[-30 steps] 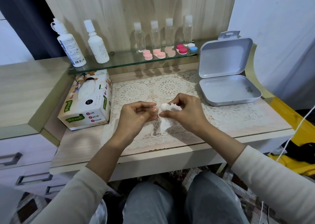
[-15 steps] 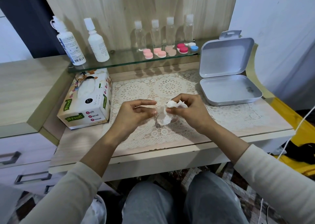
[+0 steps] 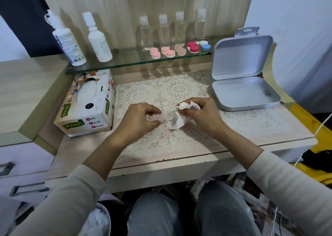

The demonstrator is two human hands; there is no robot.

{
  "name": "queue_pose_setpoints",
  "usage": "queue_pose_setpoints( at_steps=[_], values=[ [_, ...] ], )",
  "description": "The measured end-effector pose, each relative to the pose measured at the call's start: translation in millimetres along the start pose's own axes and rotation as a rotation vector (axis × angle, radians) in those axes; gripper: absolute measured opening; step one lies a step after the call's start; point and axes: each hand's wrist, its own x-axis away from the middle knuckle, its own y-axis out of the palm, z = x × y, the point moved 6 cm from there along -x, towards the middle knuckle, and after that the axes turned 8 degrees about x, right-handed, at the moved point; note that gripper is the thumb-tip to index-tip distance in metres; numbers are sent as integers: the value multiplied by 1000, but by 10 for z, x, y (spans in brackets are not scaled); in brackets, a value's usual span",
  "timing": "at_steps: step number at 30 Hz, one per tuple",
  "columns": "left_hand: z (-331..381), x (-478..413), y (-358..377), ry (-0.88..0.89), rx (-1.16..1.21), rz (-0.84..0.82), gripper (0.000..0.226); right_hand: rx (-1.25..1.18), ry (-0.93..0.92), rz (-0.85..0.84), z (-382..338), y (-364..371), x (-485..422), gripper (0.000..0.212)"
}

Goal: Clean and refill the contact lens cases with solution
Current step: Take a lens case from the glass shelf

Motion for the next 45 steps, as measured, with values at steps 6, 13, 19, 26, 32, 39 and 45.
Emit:
queue_pose_setpoints(
  at_steps=[6,13,19,26,32,39,45],
  values=[
    [-116,-71,64,6,-105,-4,31,138,-28,60,8,-74,-20,28],
    [-160,-59,109,21,-43,-18,32,290,-122,94,6,-85,11,29],
    [-177,-38,102,14,-28,-17,41,395,-156,89,-43,-54,37,14],
    [-191,291,-122,-21,-38,26,35,331,-270,62,-333,138,208,22],
    [-380,981,-526,-69,-83,121,40,310,-335,-112,-606,735,519,16],
    [-899,2151,-1089,-215,-66,391,39,280,-409,-387,-785,1771,1132,22],
    [-1784,3066,-1037,-543,-73,347,40,347,-448,-604,-627,2693,1561,18]
  ],
)
